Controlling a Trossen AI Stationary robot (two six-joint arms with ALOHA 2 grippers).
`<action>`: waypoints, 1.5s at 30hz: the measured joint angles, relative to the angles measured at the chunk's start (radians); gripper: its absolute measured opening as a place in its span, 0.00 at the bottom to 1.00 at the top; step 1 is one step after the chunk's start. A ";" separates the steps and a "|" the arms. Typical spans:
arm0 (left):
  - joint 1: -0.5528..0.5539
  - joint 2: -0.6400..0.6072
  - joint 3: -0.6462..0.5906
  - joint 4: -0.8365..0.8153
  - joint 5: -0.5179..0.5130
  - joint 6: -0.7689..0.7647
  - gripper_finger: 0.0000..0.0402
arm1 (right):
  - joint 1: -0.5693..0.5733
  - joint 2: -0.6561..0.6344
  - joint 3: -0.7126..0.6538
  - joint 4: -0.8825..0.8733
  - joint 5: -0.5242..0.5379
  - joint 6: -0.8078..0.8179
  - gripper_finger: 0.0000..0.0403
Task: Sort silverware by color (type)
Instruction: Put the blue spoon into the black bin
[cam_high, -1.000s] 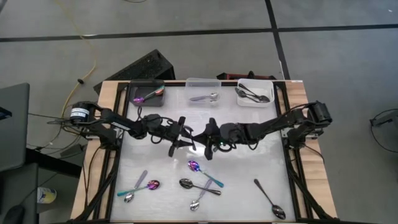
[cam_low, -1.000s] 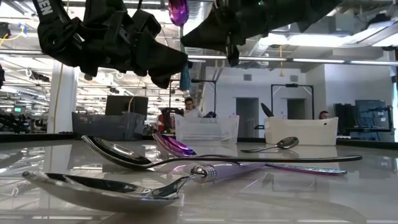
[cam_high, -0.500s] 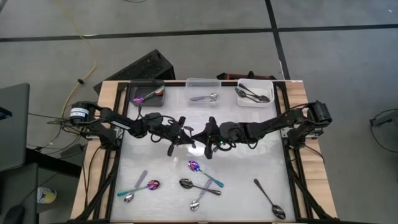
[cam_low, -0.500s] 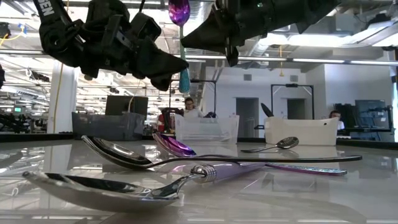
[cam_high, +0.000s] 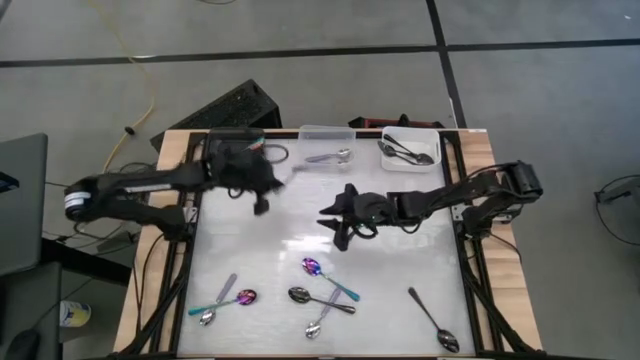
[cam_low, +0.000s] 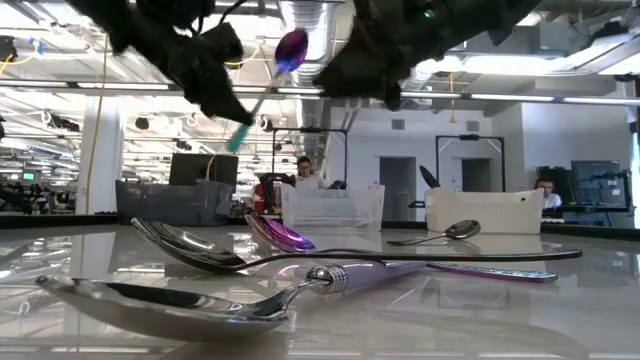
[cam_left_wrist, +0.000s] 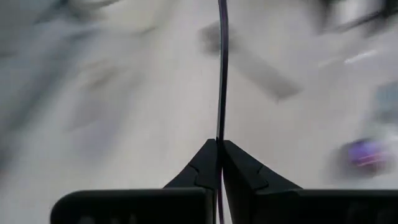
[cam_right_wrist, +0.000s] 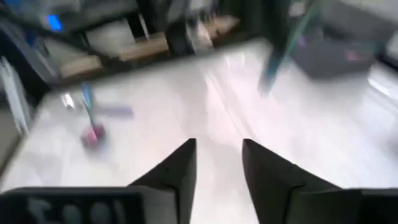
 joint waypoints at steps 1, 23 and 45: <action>0.016 -0.018 0.043 -0.106 -0.093 0.039 0.00 | 0.004 -0.006 0.000 -0.047 0.000 0.002 0.41; 0.649 0.420 0.504 -0.905 -0.337 0.252 0.00 | 0.215 0.016 -0.001 -0.196 0.030 0.132 0.42; 0.648 0.471 0.504 -1.000 -0.344 0.218 0.08 | 0.256 0.016 -0.001 -0.220 0.139 0.105 0.42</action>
